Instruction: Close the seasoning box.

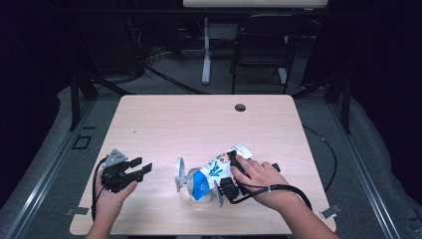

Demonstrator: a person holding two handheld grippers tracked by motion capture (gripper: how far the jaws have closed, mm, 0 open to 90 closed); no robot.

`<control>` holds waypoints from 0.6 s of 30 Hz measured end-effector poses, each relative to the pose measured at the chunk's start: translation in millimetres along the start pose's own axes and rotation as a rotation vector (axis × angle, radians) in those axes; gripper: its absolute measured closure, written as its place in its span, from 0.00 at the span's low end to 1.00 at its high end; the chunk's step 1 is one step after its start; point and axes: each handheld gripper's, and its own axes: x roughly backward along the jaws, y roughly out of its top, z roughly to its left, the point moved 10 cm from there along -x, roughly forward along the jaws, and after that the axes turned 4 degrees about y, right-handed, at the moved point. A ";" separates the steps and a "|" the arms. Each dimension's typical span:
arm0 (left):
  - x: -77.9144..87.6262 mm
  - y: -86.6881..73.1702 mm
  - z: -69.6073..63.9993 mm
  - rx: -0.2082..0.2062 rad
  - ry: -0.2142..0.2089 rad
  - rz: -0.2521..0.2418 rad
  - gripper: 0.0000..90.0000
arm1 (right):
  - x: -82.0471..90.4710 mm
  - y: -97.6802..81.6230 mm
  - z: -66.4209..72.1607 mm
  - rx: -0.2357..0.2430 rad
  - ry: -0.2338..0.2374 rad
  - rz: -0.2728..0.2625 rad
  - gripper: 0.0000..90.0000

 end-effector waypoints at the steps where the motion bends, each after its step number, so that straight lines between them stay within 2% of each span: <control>1: -0.1 0.1 0.0 0.000 0.000 -0.001 0.56 | -0.1 0.0 0.0 0.000 0.000 0.000 0.58; 18: -0.2 0.0 1.0 -0.002 0.003 -0.003 0.56 | 0.6 0.4 -1.2 0.006 -0.005 -0.003 0.58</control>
